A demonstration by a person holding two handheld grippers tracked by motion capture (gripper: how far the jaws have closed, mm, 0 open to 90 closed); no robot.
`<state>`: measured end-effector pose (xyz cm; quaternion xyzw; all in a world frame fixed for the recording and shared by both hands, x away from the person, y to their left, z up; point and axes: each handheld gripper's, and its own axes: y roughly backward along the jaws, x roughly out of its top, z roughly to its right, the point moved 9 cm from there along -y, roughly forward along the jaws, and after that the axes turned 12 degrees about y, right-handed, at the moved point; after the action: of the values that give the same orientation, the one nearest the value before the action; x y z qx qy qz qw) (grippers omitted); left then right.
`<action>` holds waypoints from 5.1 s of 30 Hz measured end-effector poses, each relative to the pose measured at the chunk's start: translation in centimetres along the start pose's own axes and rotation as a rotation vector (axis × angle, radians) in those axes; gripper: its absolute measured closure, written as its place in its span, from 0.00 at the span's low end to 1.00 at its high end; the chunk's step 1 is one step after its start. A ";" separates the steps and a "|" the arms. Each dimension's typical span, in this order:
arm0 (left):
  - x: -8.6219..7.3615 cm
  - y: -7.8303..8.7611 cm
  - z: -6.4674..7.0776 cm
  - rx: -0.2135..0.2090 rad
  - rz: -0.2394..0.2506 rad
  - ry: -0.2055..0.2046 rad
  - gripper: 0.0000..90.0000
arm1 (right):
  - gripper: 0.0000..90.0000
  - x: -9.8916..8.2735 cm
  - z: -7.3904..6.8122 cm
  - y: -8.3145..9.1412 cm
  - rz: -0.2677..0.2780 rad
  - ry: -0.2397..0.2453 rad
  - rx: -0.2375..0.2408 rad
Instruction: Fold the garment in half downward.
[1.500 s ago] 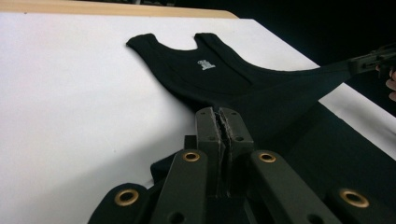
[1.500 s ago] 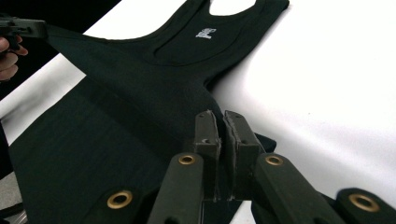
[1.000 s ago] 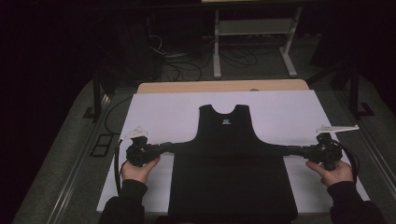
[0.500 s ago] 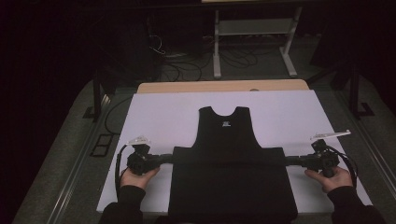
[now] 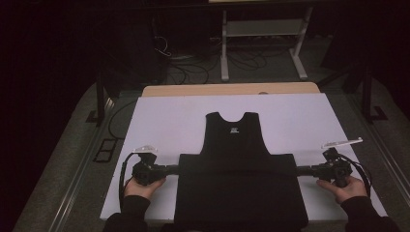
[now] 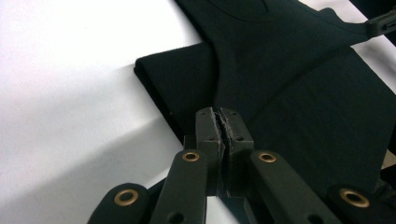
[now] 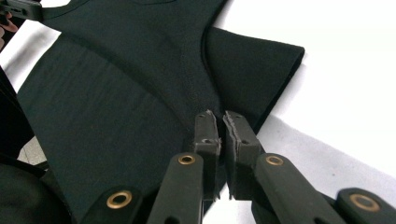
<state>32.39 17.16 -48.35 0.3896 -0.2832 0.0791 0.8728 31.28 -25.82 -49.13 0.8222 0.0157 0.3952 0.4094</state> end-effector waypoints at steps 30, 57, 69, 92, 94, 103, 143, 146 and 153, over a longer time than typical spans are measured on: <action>-0.7 -0.9 -0.5 0.018 -0.062 0.016 0.95 | 0.89 -1.2 -0.3 -0.8 -0.078 -0.013 -0.006; 0.8 -0.1 -0.6 0.075 0.035 -0.043 0.48 | 0.48 -0.3 -0.3 -0.5 -0.032 0.053 -0.051; 1.8 0.0 0.5 0.038 0.068 -0.129 0.27 | 0.18 1.4 0.0 0.1 0.048 0.125 -0.110; 4.1 -0.7 1.2 0.012 0.076 -0.245 0.00 | 0.00 4.6 0.4 0.5 0.101 0.204 -0.144; 4.4 -0.7 1.1 0.015 0.077 -0.246 0.00 | 0.00 5.0 0.4 0.5 0.103 0.213 -0.146; 6.2 -0.4 1.1 0.022 0.086 -0.260 0.00 | 0.00 6.4 0.8 0.5 0.095 0.231 -0.153; 11.4 -1.4 0.9 0.024 0.056 -0.281 0.00 | 0.00 11.5 2.7 0.0 0.071 0.266 -0.157; 11.7 -1.5 1.0 0.022 0.052 -0.279 0.00 | 0.00 11.8 3.1 -0.1 0.066 0.265 -0.159; 12.4 -1.7 1.1 0.021 0.029 -0.291 0.00 | 0.00 12.4 3.6 -0.4 0.066 0.260 -0.159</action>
<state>42.76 14.16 -41.89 0.4020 -0.4117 0.0374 0.8170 42.31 -23.58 -42.71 0.7292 0.0104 0.5114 0.4546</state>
